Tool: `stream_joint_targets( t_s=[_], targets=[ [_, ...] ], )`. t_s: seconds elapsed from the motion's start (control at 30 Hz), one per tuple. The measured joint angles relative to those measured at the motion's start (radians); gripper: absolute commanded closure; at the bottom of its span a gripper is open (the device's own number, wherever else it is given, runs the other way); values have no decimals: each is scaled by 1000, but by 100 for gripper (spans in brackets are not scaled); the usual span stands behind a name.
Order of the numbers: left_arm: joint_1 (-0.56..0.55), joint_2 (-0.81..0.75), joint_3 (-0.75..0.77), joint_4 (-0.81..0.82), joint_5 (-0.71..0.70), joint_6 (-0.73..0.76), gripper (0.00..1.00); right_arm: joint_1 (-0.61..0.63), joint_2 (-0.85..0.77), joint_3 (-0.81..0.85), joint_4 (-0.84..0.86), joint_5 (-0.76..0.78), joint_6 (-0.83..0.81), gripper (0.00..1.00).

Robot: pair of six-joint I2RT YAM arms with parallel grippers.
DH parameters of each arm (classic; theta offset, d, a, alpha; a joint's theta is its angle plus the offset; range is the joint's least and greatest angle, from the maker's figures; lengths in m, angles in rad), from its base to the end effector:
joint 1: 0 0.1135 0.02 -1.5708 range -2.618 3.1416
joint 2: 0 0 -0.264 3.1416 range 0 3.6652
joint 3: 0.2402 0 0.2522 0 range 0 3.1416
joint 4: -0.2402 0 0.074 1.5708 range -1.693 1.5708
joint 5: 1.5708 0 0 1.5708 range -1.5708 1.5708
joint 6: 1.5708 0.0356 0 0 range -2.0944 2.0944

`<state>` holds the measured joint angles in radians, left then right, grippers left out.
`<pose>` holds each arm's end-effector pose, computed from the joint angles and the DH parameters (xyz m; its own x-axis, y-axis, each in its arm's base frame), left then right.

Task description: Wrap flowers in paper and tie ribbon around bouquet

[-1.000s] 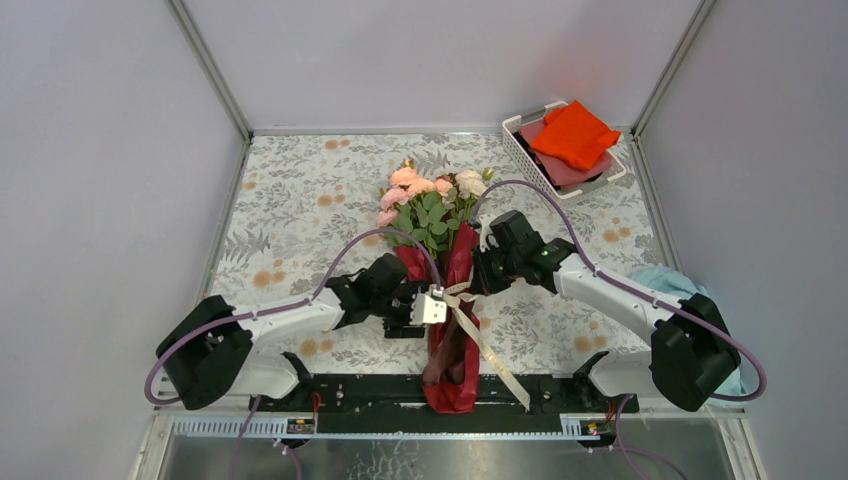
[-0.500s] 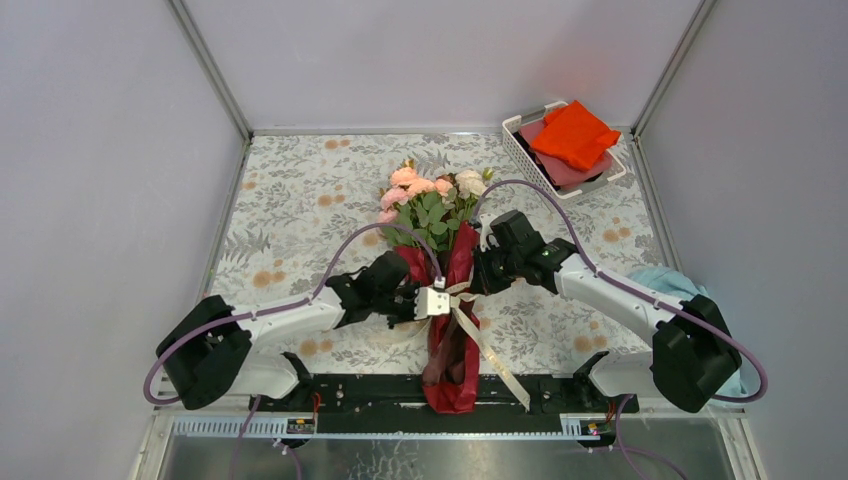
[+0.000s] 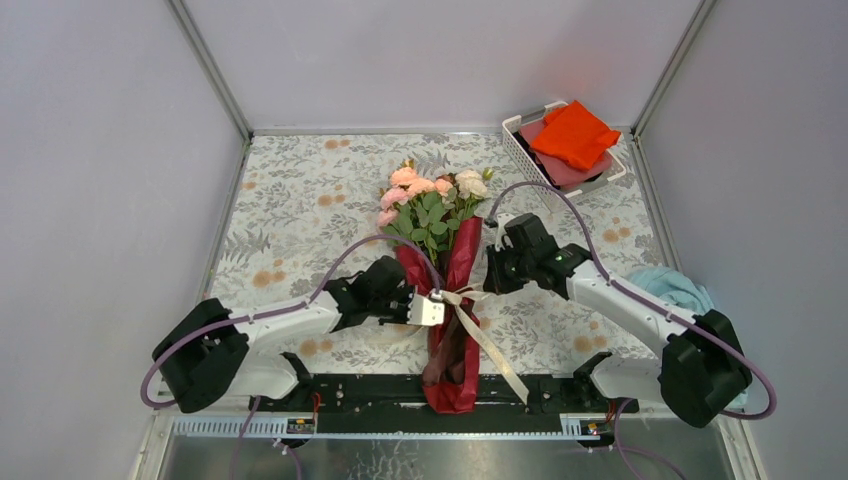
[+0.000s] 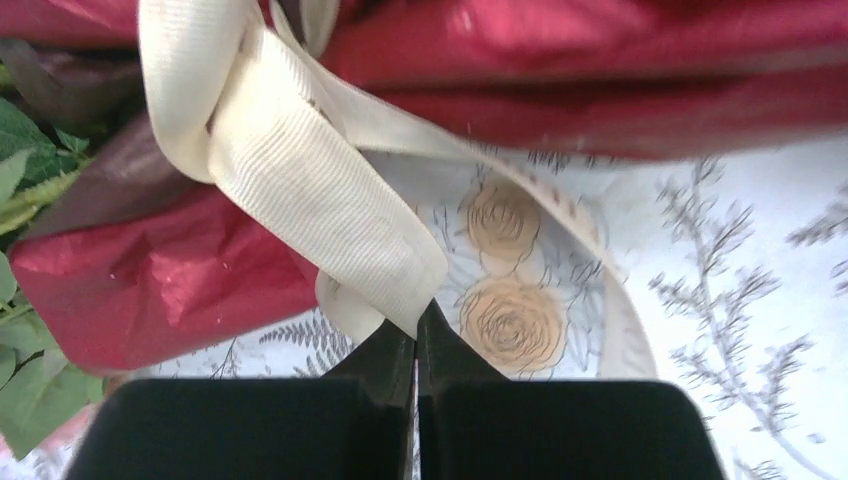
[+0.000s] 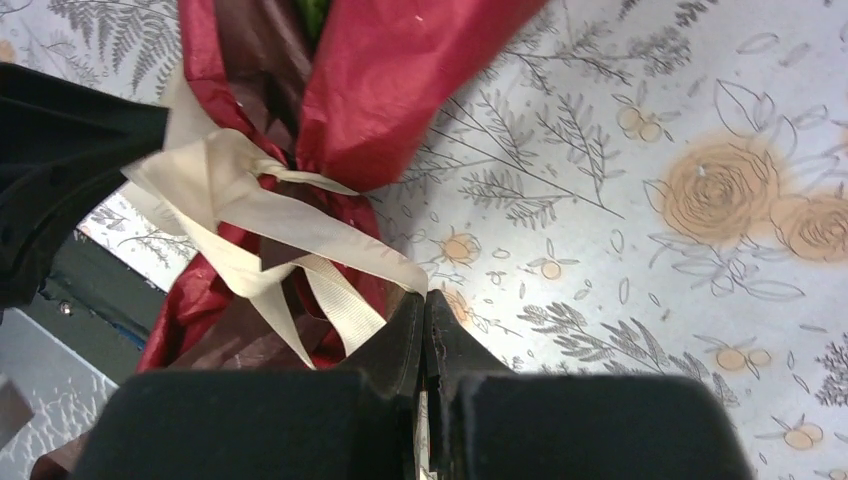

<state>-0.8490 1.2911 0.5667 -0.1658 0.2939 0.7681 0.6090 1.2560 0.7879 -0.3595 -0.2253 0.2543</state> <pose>0.1497 -0.1857 0.1658 0.2135 0.7639 -0.6090 0.9601 -0.0489 0.2753 0.2067 0.1538 0.2275 -0.7560 -0.2283 -0.6135 -0.5077 0.7961 0.3294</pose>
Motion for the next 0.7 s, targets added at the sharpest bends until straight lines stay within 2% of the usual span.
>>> stream_joint_targets(
  t_s=[0.3,0.7],
  targets=[
    [32,0,-76,-3,-101,266,100,-37,-64,-87,-27,27,30,100],
    [86,-10,-151,97,-164,554,100,-77,-103,-126,-55,30,65,100]
  ],
)
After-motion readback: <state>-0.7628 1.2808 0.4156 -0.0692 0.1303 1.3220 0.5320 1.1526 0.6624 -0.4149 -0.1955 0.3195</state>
